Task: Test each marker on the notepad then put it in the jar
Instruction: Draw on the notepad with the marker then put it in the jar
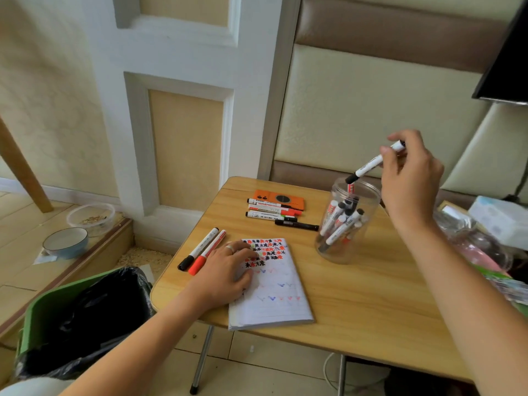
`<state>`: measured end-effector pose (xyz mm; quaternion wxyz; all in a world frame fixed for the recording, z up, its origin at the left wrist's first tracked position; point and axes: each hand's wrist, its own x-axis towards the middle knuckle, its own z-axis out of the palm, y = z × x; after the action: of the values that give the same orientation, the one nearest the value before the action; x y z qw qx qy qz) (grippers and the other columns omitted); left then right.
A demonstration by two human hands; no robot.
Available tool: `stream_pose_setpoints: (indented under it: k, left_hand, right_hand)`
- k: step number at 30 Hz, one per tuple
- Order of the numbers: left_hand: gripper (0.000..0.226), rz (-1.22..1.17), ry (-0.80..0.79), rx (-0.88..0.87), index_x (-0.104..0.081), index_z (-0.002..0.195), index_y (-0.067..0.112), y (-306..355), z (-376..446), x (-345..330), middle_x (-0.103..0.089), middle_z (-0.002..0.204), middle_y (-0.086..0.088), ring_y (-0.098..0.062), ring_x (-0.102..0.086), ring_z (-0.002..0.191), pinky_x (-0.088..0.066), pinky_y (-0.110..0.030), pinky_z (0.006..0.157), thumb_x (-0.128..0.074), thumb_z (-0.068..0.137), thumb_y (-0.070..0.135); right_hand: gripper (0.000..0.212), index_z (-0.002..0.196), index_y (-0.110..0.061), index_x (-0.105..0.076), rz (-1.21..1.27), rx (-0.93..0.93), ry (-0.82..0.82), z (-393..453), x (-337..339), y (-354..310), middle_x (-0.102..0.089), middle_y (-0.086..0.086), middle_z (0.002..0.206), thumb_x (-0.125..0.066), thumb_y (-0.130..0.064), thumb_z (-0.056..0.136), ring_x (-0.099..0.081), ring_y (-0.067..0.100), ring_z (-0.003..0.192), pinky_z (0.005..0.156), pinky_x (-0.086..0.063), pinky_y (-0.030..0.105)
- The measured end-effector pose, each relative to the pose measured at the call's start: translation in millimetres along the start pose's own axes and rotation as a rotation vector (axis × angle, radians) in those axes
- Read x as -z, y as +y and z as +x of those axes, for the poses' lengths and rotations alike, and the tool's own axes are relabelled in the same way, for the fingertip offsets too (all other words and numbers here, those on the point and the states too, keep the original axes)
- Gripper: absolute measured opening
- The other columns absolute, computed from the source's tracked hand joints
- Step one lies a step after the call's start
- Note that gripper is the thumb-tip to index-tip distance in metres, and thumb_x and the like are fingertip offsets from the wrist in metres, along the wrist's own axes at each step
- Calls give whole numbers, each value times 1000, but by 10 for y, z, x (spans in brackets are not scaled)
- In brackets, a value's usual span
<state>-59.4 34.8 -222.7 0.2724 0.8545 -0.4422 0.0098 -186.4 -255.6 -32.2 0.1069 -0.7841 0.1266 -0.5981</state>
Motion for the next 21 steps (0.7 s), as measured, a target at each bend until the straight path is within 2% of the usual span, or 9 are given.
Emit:
stream_pose_setpoints:
  k: [3, 7, 11, 15, 18, 21]
  left_hand:
    - [45, 1, -9, 2, -55, 138, 37, 7, -3, 7, -42, 152, 10, -10, -40, 138, -31, -35, 118, -46, 94, 44]
    - [44, 16, -10, 0, -55, 138, 38, 13, 3, 17, -42, 152, 11, -9, -39, 138, -29, -32, 118, -47, 96, 43]
    - [44, 15, -12, -5, -55, 139, 38, 17, 11, 22, -43, 151, 11, -9, -40, 138, -28, -32, 118, -46, 96, 44]
    - [41, 12, -4, -6, -56, 138, 36, 14, 12, 19, -44, 150, 11, -8, -40, 137, -29, -32, 118, -50, 97, 40]
    - [41, 9, -3, -4, -55, 138, 37, 17, 2, 17, -43, 151, 11, -8, -39, 138, -27, -30, 117, -50, 98, 40]
    - [41, 8, 4, -7, -55, 139, 36, 26, 5, 21, -42, 152, 11, -8, -38, 138, -25, -26, 116, -50, 98, 39]
  right_hand:
    - [15, 114, -12, -66, -98, 19, -76, -24, -15, 54, -72, 13, 93, -61, -17, 100, -66, 35, 85, 67, -38, 32]
    - [12, 110, -16, -69, -241, -80, -370, -163, -141, 128, -75, 13, 95, -64, -19, 100, -68, 37, 88, 69, -49, 37]
    - [28, 110, -16, -70, -376, -43, -558, -241, -245, 183, -76, 15, 97, -44, -28, 108, -68, 39, 94, 82, -46, 43]
    - [52, 115, -30, -71, -551, -16, -782, -211, -273, 66, -76, 7, 102, -20, -40, 111, -65, 31, 105, 95, -37, 43]
    - [67, 103, -27, -72, -600, -7, -824, -259, -328, 57, -74, 2, 93, -10, -51, 108, -64, 25, 95, 93, -35, 41]
    - [55, 100, -20, -68, -565, -26, -725, -280, -371, 82, -71, 3, 92, -22, -50, 108, -64, 26, 94, 88, -35, 41]
